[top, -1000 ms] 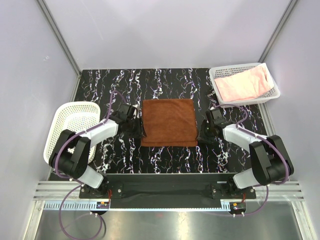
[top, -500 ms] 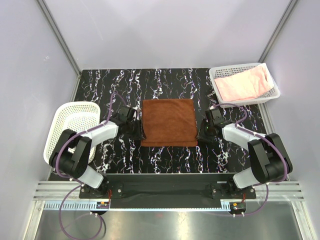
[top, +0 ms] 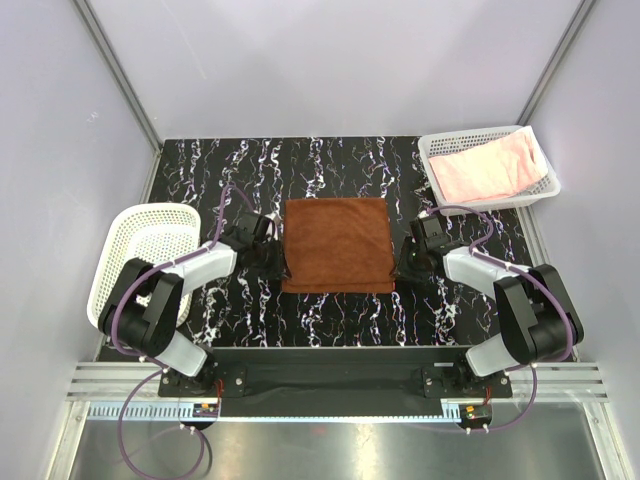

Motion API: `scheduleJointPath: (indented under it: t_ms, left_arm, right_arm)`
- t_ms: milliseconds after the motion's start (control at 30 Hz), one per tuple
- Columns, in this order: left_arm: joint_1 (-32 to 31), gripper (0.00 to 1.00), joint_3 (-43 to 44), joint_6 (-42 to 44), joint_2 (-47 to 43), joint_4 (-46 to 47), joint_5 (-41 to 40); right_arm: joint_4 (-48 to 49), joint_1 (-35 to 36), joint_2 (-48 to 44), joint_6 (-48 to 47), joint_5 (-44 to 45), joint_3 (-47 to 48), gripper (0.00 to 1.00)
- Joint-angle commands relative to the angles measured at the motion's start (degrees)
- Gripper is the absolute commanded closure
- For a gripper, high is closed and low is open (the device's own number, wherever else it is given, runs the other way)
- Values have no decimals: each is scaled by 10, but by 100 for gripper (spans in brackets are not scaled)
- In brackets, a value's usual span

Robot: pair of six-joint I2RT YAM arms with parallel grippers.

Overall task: Fold and stack the towels
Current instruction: Fold the towel

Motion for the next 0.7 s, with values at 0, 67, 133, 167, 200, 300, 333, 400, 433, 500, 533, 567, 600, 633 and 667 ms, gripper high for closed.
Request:
scheduleJointPath:
  t_ms: [0,67,133,167,200,300,333,400,433,500,533,567,600,633,667]
  left_arm:
    - [-3,78,-7,-4,1,17,7]
    - [-2,75,-10,-4,2,14,2]
    - [-3,72,-12,-3,0,13,-3]
    - [-2,71,-14,-2,1,13,-3]
    - [-3,71,-13,-3,1,16,-2]
    - [-3,73,-14,-2,3,24,7]
    - [-3,74,-13,-4,3,24,7]
    - [-3,80,-7,-2,4,19,9]
    - [-2,84,-5,-1,4,18,9]
    - [-2,91,0,2,3,13,9]
    - [-2,98,2,4,3,10,9]
    - [-2,100,5,5,3,8,9]
    - [-3,100,8,6,3,5,8]
    - [-3,100,13,6,3,2,7]
    - [-2,100,16,7,3,-1,7]
  right_arm:
    - [11,2,9,-5,12,1,72]
    - [11,2,11,-5,11,1,72]
    - [11,2,12,-5,11,1,72]
    - [11,2,11,-5,10,1,72]
    - [11,2,12,-5,12,1,72]
    - [13,2,15,-6,12,3,73]
    - [13,2,18,-6,12,3,73]
    - [14,2,18,-7,10,5,75]
    - [14,2,18,-8,10,6,79]
    - [14,3,18,-11,8,7,84]
    - [12,1,17,-12,8,8,90]
    - [11,2,15,-12,9,9,91]
    - [6,1,13,-12,7,11,92]
    - [4,1,12,-13,7,12,93]
    - [4,1,6,-13,6,13,94]
